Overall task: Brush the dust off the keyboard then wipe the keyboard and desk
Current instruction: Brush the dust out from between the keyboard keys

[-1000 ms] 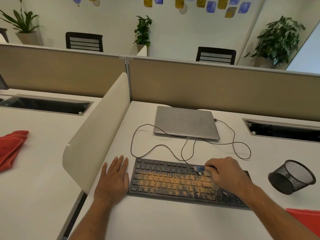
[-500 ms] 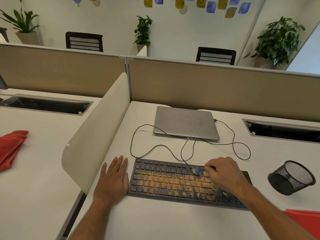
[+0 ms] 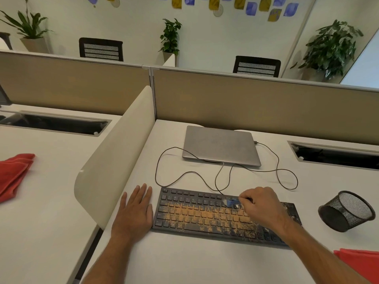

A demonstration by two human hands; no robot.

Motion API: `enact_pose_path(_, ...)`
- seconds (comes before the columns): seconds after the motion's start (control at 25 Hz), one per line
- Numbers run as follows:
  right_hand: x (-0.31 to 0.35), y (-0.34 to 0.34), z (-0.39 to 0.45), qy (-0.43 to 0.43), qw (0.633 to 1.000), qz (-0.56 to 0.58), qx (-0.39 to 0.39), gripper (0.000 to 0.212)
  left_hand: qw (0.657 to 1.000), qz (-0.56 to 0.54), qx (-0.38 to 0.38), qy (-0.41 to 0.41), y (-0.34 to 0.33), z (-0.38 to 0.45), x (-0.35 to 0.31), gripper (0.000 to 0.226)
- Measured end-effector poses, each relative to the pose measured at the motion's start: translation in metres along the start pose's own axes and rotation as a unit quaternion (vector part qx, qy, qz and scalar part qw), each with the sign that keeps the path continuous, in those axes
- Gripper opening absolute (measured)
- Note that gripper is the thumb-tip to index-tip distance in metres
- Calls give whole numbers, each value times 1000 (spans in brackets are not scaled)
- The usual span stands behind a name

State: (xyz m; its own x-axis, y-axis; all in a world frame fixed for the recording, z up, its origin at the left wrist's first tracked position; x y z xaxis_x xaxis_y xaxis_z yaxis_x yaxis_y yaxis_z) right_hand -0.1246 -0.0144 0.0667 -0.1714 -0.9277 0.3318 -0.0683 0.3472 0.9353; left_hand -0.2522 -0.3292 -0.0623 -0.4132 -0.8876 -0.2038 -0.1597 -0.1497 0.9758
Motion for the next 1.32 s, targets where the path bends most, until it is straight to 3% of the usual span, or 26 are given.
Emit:
enact_pose_path(0.12,-1,6,-1,-1,1000,8,28,24,1000,-7,-3,-2,0,0,0,76)
enact_pose_path(0.32,-6,15,-2,-39,990,128,-41,21,1000,-3,1,-3,0,0,0,76)
enact_pose_path(0.52,-8,5,-5,-53,993,102,28,23,1000,0,0,0,1,-1,0,76)
enact_pose_path(0.72,-14,10,-6,-92,956,275,-43,13,1000,2,5,-1,2,-1,-2,77)
enact_pose_path(0.92,-10,-3,-4,-76,981,176,23,21,1000,-2,3,-1,0,-1,-1,76)
enact_pose_path(1.0,-14,-1,-4,-77,978,192,36,20,1000,-2,2,-1,0,-1,0,75)
enact_pose_path(1.16,-22,9,-4,-96,952,288,-48,12,1000,0,0,-1,0,0,-1,75)
enact_pose_path(1.32,-10,0,-1,-41,988,150,0,21,1000,-1,1,0,-1,0,0,74)
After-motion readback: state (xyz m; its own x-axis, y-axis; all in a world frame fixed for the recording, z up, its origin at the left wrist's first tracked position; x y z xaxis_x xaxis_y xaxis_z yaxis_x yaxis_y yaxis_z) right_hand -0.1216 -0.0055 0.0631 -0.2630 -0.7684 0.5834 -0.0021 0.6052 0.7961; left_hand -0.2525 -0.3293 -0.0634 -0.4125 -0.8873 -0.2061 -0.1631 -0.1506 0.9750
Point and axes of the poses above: each hand's wrist, its own z-axis towards the middle knuckle, its own y-axis out of the back of the hand, x = y × z, the point moved 8 cm from there along z, towards the middle knuckle, and after that the axes turned 8 degrees about x, right-handed, at the moved point
